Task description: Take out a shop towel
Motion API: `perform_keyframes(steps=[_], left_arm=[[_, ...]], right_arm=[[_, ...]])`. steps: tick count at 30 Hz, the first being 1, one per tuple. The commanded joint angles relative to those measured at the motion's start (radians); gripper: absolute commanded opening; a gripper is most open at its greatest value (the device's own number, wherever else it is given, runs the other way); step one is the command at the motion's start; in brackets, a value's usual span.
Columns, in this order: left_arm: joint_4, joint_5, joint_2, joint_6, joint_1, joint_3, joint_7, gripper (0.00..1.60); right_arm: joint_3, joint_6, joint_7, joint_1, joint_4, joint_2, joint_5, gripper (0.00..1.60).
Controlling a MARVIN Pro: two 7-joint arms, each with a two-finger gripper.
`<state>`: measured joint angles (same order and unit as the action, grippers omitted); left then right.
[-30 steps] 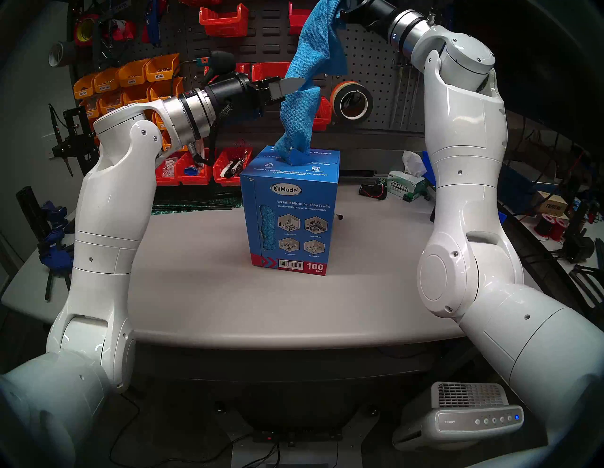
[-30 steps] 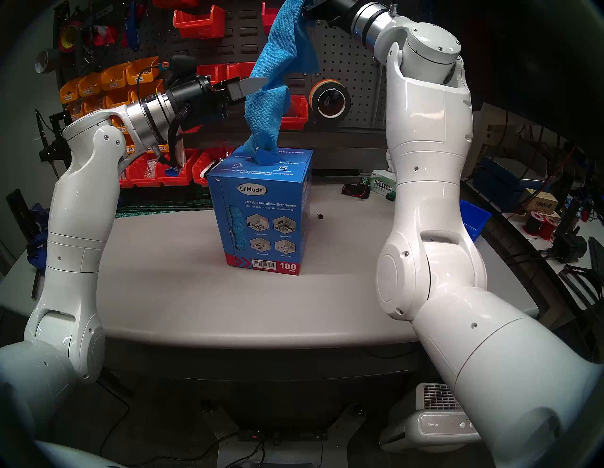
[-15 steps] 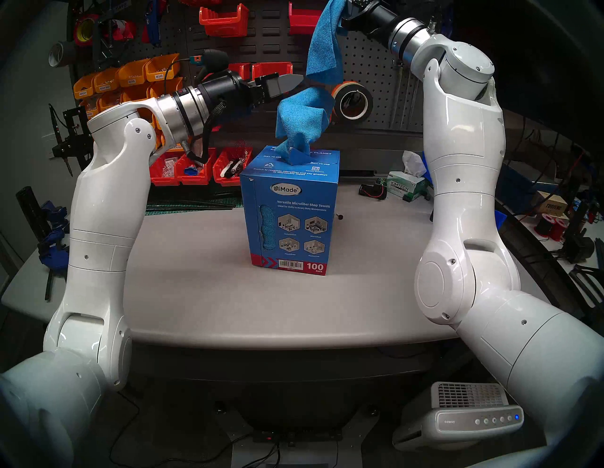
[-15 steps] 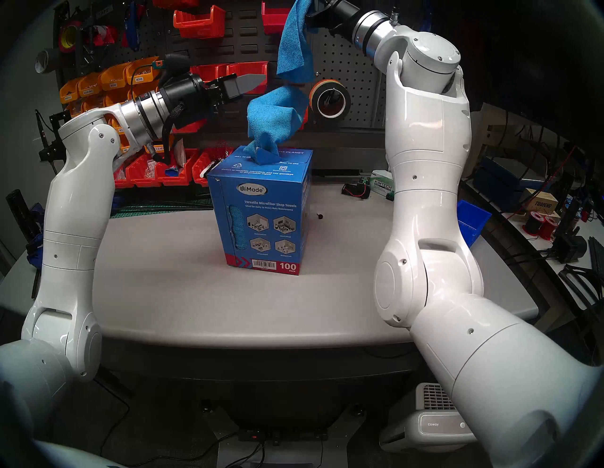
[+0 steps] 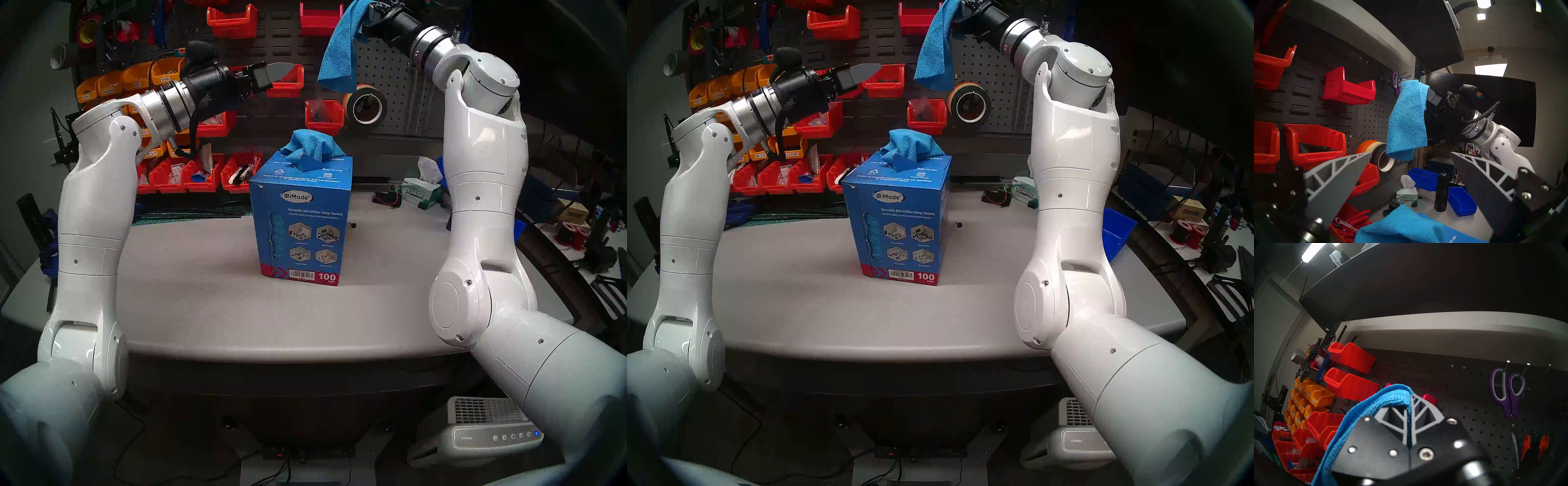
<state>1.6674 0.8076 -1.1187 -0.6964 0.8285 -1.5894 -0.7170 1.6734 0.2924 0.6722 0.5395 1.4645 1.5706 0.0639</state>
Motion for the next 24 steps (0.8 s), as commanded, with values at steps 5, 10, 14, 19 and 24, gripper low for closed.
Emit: perform_keyframes(steps=[5, 10, 14, 19, 24], left_arm=[[0.024, 0.021, 0.000, 0.008, -0.034, -0.050, 0.001, 1.60], [0.033, 0.028, 0.001, 0.006, -0.029, -0.061, -0.002, 1.60], [0.046, 0.034, 0.001, 0.001, -0.021, -0.070, -0.006, 1.60], [0.057, 0.040, 0.003, -0.004, -0.015, -0.075, -0.009, 1.60], [0.070, 0.044, 0.006, -0.010, -0.003, -0.083, -0.010, 1.60]], right_arm=[[0.024, 0.048, -0.025, 0.111, 0.179, -0.042, 0.045, 0.00], [0.032, 0.107, -0.006, 0.176, 0.251, -0.070, 0.070, 0.00], [0.037, 0.179, 0.028, 0.257, 0.333, -0.098, 0.090, 0.00], [0.025, 0.250, 0.087, 0.303, 0.380, -0.150, 0.122, 0.00], [0.003, 0.327, 0.163, 0.326, 0.404, -0.225, 0.176, 0.00]])
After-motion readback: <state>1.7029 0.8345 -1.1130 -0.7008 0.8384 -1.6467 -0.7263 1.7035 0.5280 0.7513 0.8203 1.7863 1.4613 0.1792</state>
